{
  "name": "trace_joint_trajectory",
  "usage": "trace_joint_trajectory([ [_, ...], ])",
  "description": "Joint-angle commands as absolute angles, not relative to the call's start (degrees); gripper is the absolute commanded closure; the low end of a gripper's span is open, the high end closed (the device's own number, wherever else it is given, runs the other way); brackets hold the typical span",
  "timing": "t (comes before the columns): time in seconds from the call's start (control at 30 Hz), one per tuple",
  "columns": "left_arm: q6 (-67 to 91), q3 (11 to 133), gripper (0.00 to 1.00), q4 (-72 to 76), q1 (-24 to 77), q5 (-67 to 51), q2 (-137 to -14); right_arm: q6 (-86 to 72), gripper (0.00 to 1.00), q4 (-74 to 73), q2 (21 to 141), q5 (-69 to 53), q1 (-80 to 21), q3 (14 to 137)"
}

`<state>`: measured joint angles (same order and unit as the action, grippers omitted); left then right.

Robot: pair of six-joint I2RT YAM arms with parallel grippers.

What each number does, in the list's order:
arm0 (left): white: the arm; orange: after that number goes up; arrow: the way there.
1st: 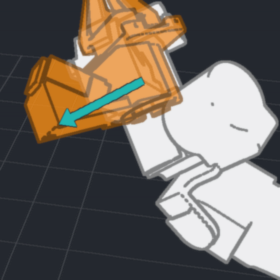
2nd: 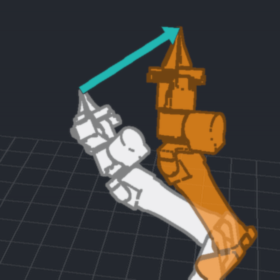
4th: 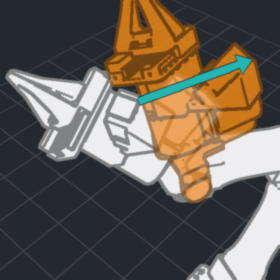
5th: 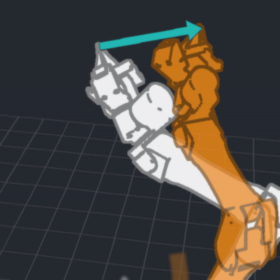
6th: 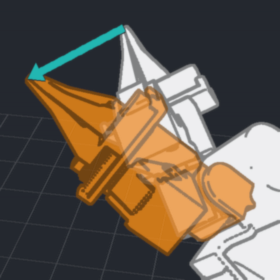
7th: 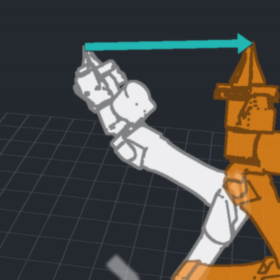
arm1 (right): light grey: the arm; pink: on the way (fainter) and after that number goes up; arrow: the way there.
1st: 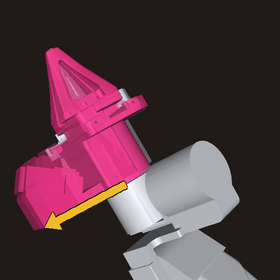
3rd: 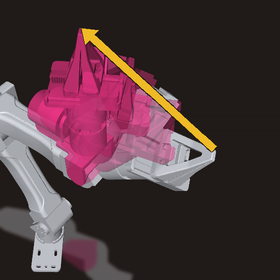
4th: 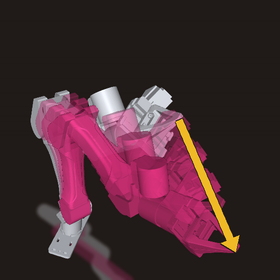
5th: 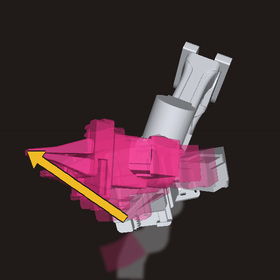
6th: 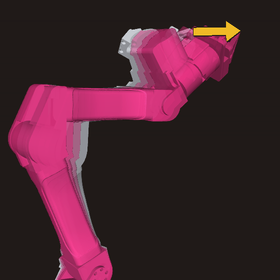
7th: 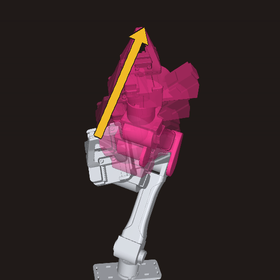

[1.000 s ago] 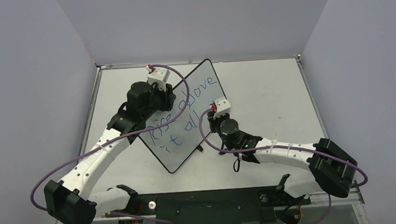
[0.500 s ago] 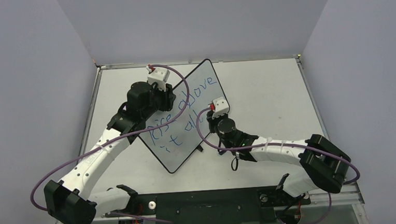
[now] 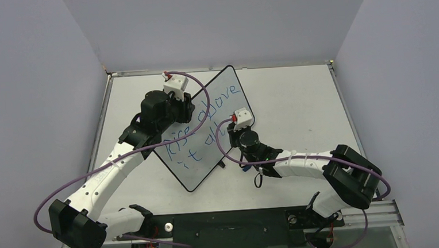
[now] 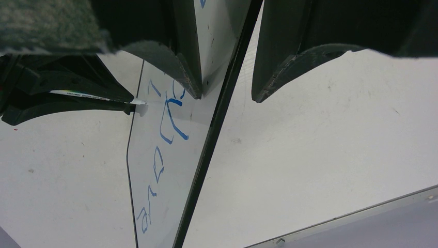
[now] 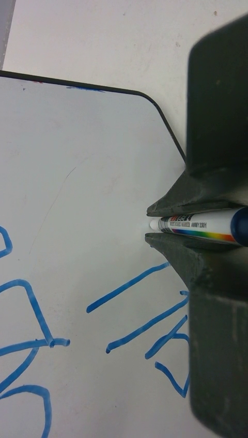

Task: Write a sentence on the whiteboard
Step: Put down the whiteboard on the whiteboard stand.

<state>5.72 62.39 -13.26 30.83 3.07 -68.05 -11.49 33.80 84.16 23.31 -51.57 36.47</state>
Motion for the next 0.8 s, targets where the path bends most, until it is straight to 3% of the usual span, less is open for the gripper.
trace_joint_trajectory([
  [0.0, 5.54, 64.86, 1.0, -7.73, 31.46, 1.48, -67.02, -13.01, 1.0, 38.1, 84.95, 22.34, -50.81, 37.97],
  [0.5, 5.56, 64.83, 1.0, -7.71, 31.46, 1.58, -67.19, -13.35, 1.0, 37.37, 84.81, 21.78, -50.5, 37.07],
  [0.77, 5.54, 64.93, 1.0, -7.98, 31.46, 2.02, -67.64, -12.69, 1.0, 30.5, 76.18, 23.47, -50.56, 35.83],
])
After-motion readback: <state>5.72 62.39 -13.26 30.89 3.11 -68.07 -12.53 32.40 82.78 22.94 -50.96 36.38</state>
